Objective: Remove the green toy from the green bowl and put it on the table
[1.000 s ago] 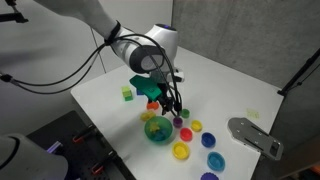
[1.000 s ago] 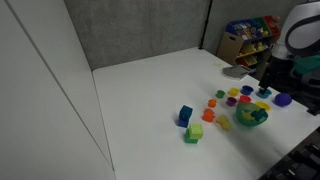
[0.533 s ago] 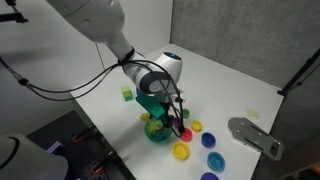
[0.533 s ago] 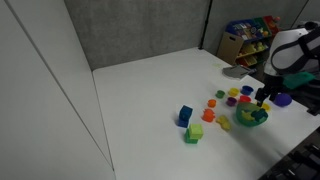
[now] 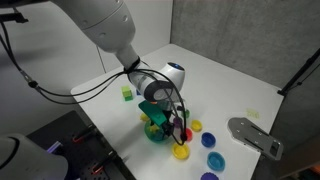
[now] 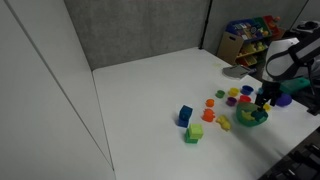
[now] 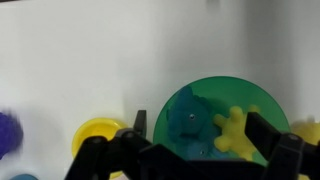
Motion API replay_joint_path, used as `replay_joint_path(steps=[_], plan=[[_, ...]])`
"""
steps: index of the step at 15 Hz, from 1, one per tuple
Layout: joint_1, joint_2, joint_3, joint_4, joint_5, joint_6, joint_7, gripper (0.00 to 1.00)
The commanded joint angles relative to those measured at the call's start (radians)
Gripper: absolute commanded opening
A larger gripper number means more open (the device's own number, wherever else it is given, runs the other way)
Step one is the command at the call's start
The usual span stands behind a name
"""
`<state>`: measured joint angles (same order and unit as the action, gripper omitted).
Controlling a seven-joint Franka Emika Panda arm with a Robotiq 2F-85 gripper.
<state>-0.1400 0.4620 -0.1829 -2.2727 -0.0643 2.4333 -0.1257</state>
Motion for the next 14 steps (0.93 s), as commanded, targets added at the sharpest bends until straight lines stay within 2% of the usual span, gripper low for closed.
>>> replay_joint_path(steps=[1, 5, 6, 14], plan=[[-0.011, 0.034, 0.0, 0.023, -0.025, 0.0, 0.025, 1.0], [-0.012, 0.058, 0.0, 0.026, -0.025, -0.004, 0.023, 0.98], [-0.012, 0.062, -0.002, 0.028, -0.026, -0.005, 0.024, 0.84], [-0.007, 0.08, -0.016, 0.038, -0.041, 0.006, 0.033, 0.19]])
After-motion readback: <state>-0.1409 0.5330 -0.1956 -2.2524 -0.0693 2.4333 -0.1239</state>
